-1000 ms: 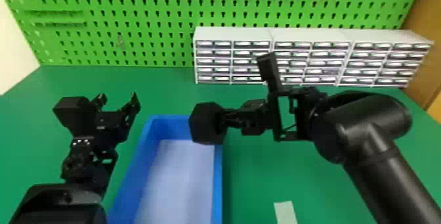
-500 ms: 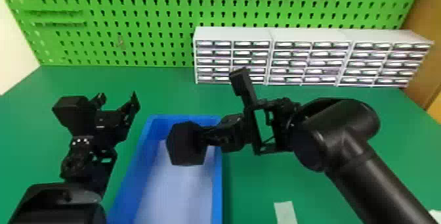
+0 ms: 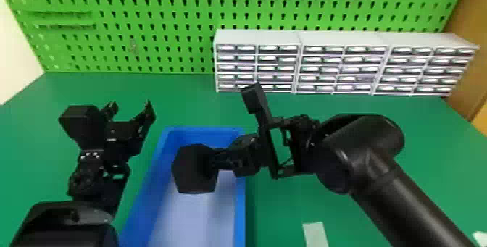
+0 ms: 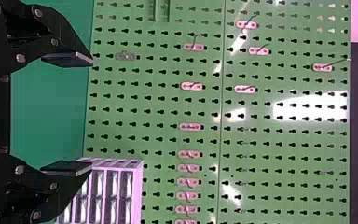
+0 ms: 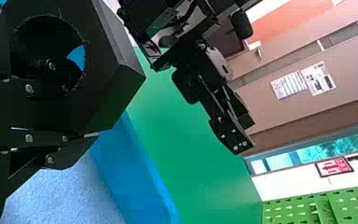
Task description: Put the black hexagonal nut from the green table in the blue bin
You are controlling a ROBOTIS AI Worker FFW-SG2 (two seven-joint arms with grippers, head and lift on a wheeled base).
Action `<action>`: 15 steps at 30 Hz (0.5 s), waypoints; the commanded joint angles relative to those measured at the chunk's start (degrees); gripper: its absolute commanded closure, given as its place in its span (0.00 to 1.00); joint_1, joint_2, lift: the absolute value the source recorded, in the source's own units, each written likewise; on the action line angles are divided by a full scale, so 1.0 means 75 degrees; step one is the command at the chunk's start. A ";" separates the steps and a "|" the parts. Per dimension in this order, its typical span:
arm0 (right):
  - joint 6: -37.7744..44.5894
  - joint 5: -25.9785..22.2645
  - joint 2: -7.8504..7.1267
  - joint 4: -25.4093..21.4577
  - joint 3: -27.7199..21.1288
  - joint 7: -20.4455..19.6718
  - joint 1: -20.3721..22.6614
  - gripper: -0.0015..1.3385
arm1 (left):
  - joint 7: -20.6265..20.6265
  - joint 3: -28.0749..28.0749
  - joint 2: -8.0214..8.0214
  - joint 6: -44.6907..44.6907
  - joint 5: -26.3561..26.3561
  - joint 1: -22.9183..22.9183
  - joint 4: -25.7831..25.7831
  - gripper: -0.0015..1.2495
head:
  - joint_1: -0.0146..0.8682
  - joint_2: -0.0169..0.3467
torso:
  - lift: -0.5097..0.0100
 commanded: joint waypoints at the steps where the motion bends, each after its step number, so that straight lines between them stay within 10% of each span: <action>1: -0.0011 -0.0098 0.0035 0.0039 0.0058 -0.0012 0.0025 0.72 | -0.0001 -0.0013 0.0000 0.0000 -0.0009 -0.0001 0.0000 0.37 | 0.76 0.20 | 0.80; 15: -0.0034 -0.0320 0.0023 0.0121 0.0293 -0.0106 -0.0022 0.72 | -0.0001 -0.0013 0.0000 0.0000 -0.0009 0.0010 0.0000 0.37 | 0.76 0.20 | 0.80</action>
